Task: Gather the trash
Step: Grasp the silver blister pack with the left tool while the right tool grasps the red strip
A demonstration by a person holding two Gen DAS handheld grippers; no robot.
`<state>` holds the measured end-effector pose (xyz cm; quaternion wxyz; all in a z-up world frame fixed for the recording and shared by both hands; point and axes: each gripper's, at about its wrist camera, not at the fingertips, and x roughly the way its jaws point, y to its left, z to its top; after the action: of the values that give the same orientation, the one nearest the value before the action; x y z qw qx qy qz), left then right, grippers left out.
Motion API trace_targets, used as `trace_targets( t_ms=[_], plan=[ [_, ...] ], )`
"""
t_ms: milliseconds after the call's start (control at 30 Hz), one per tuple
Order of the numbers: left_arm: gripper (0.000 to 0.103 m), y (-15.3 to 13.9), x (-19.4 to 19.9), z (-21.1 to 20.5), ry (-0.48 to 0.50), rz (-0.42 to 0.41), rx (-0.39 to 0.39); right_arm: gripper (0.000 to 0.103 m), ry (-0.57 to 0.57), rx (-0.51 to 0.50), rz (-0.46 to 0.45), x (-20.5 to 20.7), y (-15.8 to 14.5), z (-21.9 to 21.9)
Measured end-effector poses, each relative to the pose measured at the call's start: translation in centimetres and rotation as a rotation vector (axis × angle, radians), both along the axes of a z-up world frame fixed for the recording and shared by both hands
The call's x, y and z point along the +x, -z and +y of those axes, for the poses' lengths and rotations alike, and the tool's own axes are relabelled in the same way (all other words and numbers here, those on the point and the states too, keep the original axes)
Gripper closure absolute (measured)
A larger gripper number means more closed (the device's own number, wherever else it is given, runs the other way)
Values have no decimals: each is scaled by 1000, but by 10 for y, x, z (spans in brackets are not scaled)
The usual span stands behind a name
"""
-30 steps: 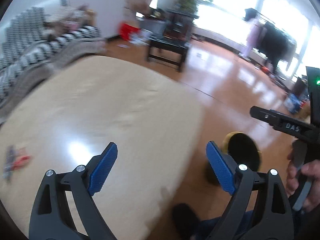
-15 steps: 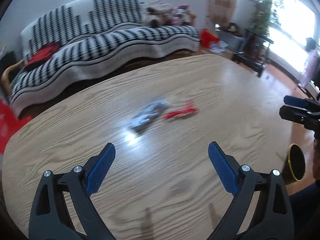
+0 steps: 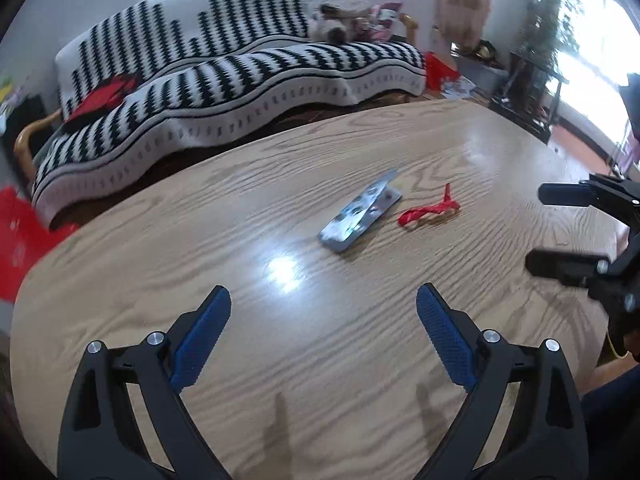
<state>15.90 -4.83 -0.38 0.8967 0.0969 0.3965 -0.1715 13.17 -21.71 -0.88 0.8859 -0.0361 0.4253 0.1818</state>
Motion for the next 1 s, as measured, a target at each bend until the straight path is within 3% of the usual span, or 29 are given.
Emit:
trace_targets(
  t_ms=[400,500,600,700,767,833,867,933,1000],
  plan=[
    [12,49,70,-50,78,53,116,11,-128,-87,104,82,63,-10],
    [13,58,84,-50,68,69,125,11,-160,-107,107,97,73,-9],
    [16,60,98,-45,33,79,85,11,-198,-123,81,105,75,-5],
    [26,58,98,-51,50,53,95,21,-234,-127,53,106,74,-2],
    [39,57,96,-57,78,40,104,37,-244,-116,41,106,70,-2],
    [59,56,94,-61,110,48,93,63,-259,-108,40,104,67,0],
    [63,56,93,-62,114,49,96,63,-265,-105,47,103,66,1],
    [74,55,89,-64,126,50,116,79,-276,-84,58,95,65,1],
    [75,53,84,-63,127,59,111,82,-257,-70,63,89,63,-1]
  ],
)
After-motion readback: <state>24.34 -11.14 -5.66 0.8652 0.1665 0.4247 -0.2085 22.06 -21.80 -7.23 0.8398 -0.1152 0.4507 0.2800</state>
